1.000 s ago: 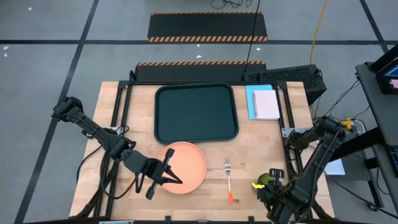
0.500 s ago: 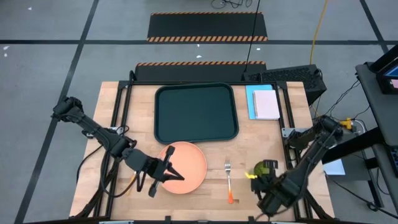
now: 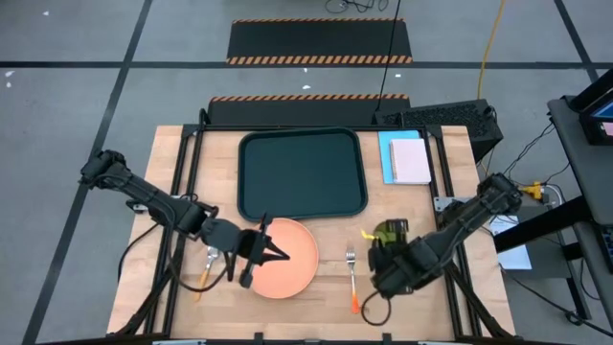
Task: Pick and place plate/cup/fork/spoon on tray
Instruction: Put the green cup on the black serving tray
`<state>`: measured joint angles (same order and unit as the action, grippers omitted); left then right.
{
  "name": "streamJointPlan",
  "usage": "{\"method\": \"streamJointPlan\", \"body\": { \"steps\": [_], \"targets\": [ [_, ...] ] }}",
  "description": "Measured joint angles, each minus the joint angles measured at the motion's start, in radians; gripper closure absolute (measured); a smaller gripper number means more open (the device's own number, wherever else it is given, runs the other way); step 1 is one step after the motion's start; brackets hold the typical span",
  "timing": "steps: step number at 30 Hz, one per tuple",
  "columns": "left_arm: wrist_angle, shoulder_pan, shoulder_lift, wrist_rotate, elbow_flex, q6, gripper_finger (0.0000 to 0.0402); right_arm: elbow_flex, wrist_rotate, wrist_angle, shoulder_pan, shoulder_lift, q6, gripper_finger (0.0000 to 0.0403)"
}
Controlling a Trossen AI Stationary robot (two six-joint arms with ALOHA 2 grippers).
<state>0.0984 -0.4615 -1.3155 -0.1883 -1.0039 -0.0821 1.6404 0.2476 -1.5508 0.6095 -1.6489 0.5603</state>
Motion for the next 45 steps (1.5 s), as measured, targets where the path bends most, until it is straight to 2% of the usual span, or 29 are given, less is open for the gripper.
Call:
{"method": "streamJointPlan", "body": {
  "steps": [10, 20, 26, 30, 36, 39, 45],
  "targets": [
    [0.095, -0.006, 0.000, -0.001, 0.000, 0.057, 0.0392, 0.030, 0.149, 0.000, -0.194, 0.000, -0.274, 0.0402],
    [0.097, 0.004, 0.000, -0.004, 0.000, 0.035, 0.0392, 0.030, 0.149, 0.065, -0.465, 0.000, -0.556, 0.0402],
    [0.157, 0.013, 0.000, -0.005, 0.000, -0.046, 0.0392, 0.030, 0.146, 0.237, -0.617, 0.000, -0.780, 0.0403],
    [0.207, 0.042, 0.000, -0.006, 0.000, -0.049, 0.0392, 0.030, 0.145, 0.372, -0.711, 0.000, -0.899, 0.0403],
    [0.314, 0.103, 0.000, -0.006, 0.000, -0.042, 0.0392, 0.030, 0.144, 0.485, -0.832, 0.000, -1.043, 0.0401],
    [0.366, 0.141, 0.000, -0.006, 0.000, -0.023, 0.0392, 0.030, 0.131, 0.537, -0.890, 0.000, -1.081, 0.0401],
    [0.436, 0.214, 0.000, -0.006, 0.000, 0.029, 0.0392, 0.031, -0.064, 0.635, -1.025, -0.024, -1.123, 0.0401]
  ]
}}
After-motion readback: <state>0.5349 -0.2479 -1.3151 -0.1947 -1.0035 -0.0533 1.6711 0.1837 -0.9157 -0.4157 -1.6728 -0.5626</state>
